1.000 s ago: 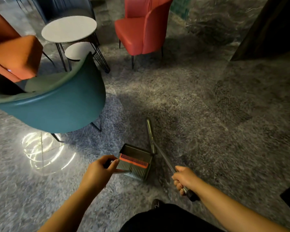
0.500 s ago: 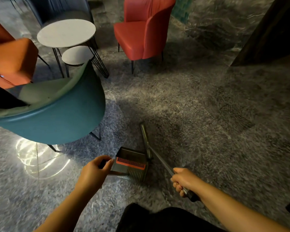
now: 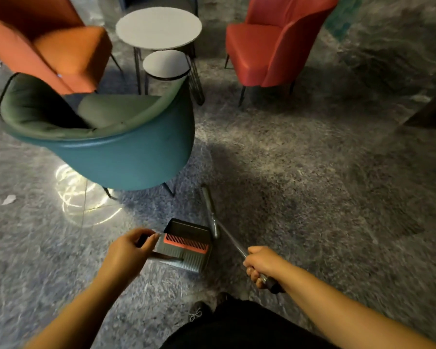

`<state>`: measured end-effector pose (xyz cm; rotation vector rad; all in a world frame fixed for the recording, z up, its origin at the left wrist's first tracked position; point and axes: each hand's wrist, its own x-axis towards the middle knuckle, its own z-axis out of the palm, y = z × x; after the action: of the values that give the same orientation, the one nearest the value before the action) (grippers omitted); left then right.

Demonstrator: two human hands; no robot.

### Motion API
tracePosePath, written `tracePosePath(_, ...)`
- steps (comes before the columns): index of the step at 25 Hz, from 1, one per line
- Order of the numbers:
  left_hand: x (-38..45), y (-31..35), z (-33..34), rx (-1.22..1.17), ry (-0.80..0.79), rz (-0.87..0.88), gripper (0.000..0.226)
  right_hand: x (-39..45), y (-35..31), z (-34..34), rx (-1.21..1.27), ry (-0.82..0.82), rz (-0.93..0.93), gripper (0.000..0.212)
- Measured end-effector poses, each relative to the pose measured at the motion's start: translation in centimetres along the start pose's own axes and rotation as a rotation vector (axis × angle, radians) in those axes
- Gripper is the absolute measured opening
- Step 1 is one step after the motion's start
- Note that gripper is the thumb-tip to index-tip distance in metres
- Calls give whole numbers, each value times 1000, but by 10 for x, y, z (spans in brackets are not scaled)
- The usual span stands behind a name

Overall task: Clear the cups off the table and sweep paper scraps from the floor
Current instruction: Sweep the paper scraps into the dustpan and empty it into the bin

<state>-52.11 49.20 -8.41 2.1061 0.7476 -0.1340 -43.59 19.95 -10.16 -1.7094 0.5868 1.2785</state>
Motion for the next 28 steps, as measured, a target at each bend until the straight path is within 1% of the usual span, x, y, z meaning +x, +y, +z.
tracePosePath(2, 0, -11, -12, 4, 44, -45, 8, 5, -17, 10, -80, -28, 1, 20)
tracePosePath(6, 3, -39, -48, -36, 116, -133, 7, 10, -47, 48, -186, -79, 1, 17)
tracePosePath(10, 10, -78, -96, -53, 153, -167, 10, 17, -78, 106, -286, -135, 0, 15)
tracePosePath(14, 23, -130, -158, -87, 178, -215, 9, 27, -99, 187, -353, -134, -2, 14)
tracePosePath(16, 30, -158, -195, -99, 192, -228, 11, 30, -109, 232, -366, -138, -17, 17)
tracePosePath(19, 41, -197, -249, -95, 209, -244, 15, 37, -129, 296, -392, -140, -34, 34)
tracePosePath(22, 55, -224, -292, -81, 245, -246, 7, 42, -156, 347, -387, -183, -58, 47)
tracePosePath(25, 76, -244, -329, -83, 284, -263, 8, 48, -190, 390, -430, -226, -103, 49)
tracePosePath(27, 97, -257, -355, -98, 309, -291, 7, 58, -220, 420, -418, -266, -113, 45)
tracePosePath(28, 110, -264, -369, -104, 326, -305, 8, 63, -238, 435, -418, -292, -112, 37)
